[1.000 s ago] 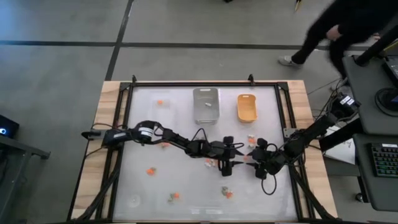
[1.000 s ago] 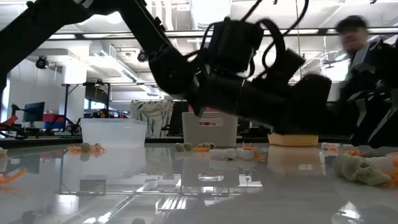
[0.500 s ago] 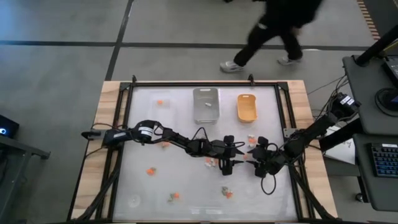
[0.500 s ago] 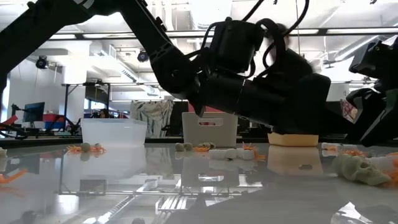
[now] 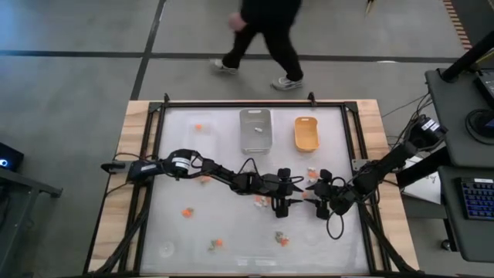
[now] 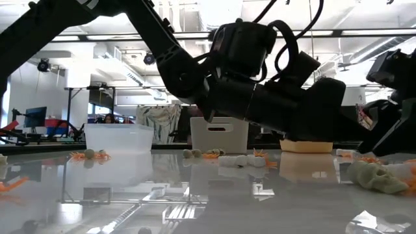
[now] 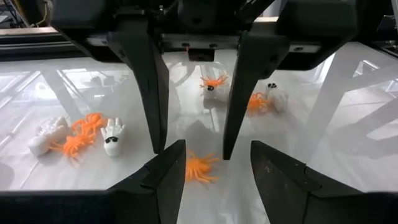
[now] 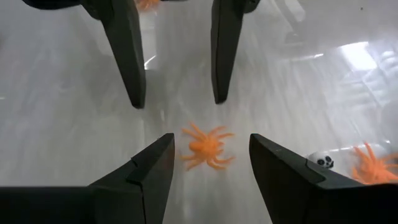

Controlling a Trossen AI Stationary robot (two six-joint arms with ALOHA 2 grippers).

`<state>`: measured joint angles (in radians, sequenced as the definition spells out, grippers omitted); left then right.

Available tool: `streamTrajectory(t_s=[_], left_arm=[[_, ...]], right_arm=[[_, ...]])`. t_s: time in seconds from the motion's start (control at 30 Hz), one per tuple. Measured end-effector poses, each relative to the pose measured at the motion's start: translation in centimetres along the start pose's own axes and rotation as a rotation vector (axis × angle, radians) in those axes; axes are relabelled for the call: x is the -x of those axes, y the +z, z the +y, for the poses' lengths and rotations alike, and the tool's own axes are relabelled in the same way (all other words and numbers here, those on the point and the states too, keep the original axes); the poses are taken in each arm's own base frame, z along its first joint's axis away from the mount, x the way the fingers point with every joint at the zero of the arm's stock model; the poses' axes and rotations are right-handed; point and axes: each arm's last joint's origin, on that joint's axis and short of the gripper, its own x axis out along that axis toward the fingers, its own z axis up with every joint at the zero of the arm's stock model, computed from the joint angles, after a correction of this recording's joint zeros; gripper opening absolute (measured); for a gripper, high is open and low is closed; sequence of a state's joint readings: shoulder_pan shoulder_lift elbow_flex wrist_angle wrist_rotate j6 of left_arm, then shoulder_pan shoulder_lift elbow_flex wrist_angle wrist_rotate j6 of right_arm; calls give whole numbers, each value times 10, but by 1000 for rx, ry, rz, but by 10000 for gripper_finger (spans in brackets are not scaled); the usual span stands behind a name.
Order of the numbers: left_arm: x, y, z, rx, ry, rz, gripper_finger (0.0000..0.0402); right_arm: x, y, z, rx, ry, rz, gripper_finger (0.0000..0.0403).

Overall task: Sort Halloween decoration
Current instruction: Put the orange spider toy into the transparent white bin

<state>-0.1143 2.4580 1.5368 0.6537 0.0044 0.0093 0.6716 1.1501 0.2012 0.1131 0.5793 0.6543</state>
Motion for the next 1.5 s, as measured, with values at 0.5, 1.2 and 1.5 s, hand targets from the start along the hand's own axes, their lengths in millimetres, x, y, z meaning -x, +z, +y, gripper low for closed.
streamTrajectory(t_s=[0.5, 1.2, 1.5], left_arm=[[0, 0, 0, 0, 0, 0, 165], [13, 31, 0, -22, 1, 26, 165], [22, 19, 1, 168, 22, 259, 165]], right_arm=[[-17, -11, 4, 1, -31, 16, 177], [-17, -12, 5, -2, -15, 24, 24], [-17, -12, 5, 14, -17, 24, 9]])
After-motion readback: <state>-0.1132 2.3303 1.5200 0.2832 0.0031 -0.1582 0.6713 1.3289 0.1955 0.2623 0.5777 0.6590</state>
